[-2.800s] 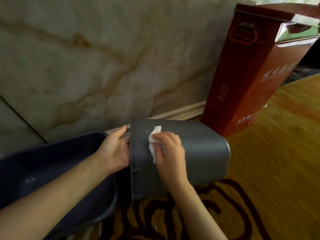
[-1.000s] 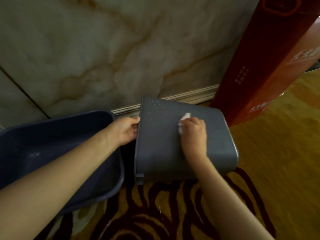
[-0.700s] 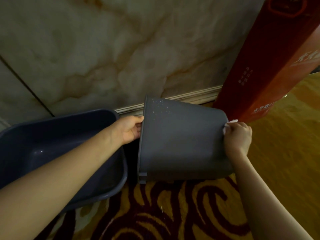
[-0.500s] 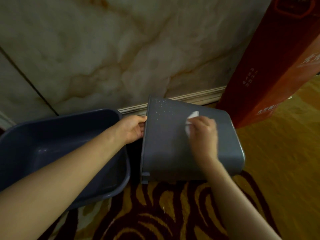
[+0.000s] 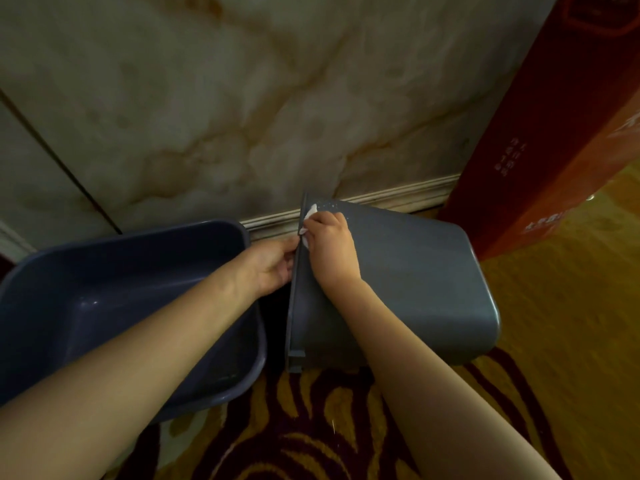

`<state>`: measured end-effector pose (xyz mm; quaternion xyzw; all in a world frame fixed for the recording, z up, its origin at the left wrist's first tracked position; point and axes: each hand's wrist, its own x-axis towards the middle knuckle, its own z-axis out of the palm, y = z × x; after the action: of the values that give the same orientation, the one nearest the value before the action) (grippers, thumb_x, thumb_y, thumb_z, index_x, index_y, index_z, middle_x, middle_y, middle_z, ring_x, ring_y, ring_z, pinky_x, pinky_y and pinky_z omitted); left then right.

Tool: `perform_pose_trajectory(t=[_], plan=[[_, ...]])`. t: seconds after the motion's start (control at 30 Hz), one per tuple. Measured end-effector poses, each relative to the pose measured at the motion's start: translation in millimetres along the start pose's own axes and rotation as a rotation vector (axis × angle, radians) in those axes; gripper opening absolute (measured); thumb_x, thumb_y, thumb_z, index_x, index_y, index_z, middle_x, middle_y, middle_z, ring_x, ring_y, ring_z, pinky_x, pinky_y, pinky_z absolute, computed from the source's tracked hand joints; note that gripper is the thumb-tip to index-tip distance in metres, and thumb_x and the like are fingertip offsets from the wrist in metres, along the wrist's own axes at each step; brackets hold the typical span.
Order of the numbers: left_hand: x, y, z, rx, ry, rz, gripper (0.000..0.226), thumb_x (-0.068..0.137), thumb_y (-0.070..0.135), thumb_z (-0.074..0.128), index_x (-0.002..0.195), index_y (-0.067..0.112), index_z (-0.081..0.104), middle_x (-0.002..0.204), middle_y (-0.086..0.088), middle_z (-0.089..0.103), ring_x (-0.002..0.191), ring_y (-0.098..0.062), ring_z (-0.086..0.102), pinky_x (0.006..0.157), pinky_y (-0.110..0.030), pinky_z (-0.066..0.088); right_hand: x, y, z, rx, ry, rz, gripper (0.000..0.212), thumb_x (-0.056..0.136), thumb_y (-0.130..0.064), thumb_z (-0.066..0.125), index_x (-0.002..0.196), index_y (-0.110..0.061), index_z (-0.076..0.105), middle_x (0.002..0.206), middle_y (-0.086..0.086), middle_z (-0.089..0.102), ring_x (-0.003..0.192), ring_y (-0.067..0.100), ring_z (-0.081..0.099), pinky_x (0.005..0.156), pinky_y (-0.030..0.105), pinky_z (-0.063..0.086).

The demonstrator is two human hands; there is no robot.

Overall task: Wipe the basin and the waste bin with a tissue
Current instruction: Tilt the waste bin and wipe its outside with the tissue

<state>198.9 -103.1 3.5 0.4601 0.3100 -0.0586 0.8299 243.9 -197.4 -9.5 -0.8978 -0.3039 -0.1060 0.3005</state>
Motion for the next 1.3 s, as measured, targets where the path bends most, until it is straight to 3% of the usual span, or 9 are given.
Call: perform_pose_trajectory(t=[0.13, 0.33, 0.6, 0.77, 0.97, 1.1, 1.23, 1.3], plan=[[2, -1, -4, 0.007, -0.036, -0.012, 0.026, 0.097, 0.009, 0.038, 0.081, 0.011, 0.059, 0.05, -0.001, 0.07, 0.044, -0.009, 0.066, 0.047, -0.022, 0.055, 15, 15, -4, -0.069, -0.01, 0.055, 0.024, 0.09, -0.008, 0.051, 0.108, 0.0, 0.064, 0.115, 0.014, 0.06, 0.105, 0.032, 0.044, 0.085, 0.038, 0.04], [7, 2, -9, 0.063, -0.103, -0.034, 0.026, 0.097, 0.009, 0.036, 0.086, 0.011, 0.06, 0.056, -0.001, 0.072, 0.049, -0.01, 0.069, 0.047, -0.022, 0.056, 0, 71, -38, -0.066, 0.121, 0.256, 0.022, 0.087, -0.002, 0.053, 0.104, 0.001, 0.066, 0.111, 0.017, 0.063, 0.102, 0.036, 0.046, 0.082, 0.038, 0.037], [14, 21, -15, 0.144, -0.172, -0.111, 0.024, 0.094, 0.008, 0.039, 0.086, 0.004, 0.061, 0.063, -0.007, 0.074, 0.056, -0.016, 0.072, 0.052, -0.026, 0.059, -34, 134, -80, -0.228, 0.188, 0.5, 0.026, 0.092, -0.006, 0.049, 0.114, 0.002, 0.061, 0.119, 0.019, 0.059, 0.106, 0.036, 0.043, 0.084, 0.04, 0.039], [31, 42, -10, 0.163, -0.15, -0.04, 0.027, 0.096, 0.023, 0.04, 0.087, 0.008, 0.06, 0.065, -0.005, 0.075, 0.059, -0.015, 0.072, 0.055, -0.027, 0.059, -48, 152, -97, -0.215, 0.212, 0.618, 0.026, 0.093, -0.008, 0.05, 0.116, -0.002, 0.061, 0.125, 0.017, 0.057, 0.114, 0.035, 0.042, 0.09, 0.043, 0.04], [56, 48, 17, 0.115, -0.071, 0.023, 0.029, 0.099, 0.021, 0.035, 0.08, 0.012, 0.056, 0.049, 0.001, 0.069, 0.043, -0.009, 0.066, 0.044, -0.02, 0.054, -58, 155, -98, -0.215, 0.235, 0.606, 0.026, 0.093, -0.008, 0.049, 0.116, -0.001, 0.061, 0.124, 0.017, 0.058, 0.115, 0.034, 0.043, 0.093, 0.041, 0.038], [61, 39, 36, 0.091, 0.024, 0.043, 0.032, 0.1, 0.023, 0.033, 0.078, 0.012, 0.054, 0.043, 0.001, 0.065, 0.049, -0.012, 0.063, 0.054, -0.026, 0.051, -60, 157, -101, -0.189, 0.249, 0.604, 0.025, 0.093, -0.008, 0.05, 0.114, -0.002, 0.062, 0.122, 0.016, 0.06, 0.113, 0.033, 0.044, 0.092, 0.04, 0.037], [51, 34, 46, 0.072, 0.069, 0.173, 0.029, 0.098, 0.024, 0.04, 0.078, 0.011, 0.055, 0.068, -0.003, 0.065, 0.061, -0.013, 0.06, 0.057, -0.027, 0.051, -66, 155, -104, -0.128, 0.32, 0.633, 0.025, 0.092, -0.007, 0.05, 0.112, -0.003, 0.064, 0.121, 0.015, 0.061, 0.113, 0.032, 0.045, 0.094, 0.038, 0.036], [40, 40, 47, 0.085, 0.03, 0.282, 0.028, 0.097, 0.022, 0.041, 0.078, 0.011, 0.058, 0.059, 0.002, 0.069, 0.054, -0.01, 0.065, 0.053, -0.022, 0.053, -67, 153, -108, -0.104, 0.373, 0.632, 0.024, 0.092, -0.008, 0.051, 0.111, -0.003, 0.064, 0.12, 0.015, 0.061, 0.114, 0.032, 0.046, 0.094, 0.037, 0.037]])
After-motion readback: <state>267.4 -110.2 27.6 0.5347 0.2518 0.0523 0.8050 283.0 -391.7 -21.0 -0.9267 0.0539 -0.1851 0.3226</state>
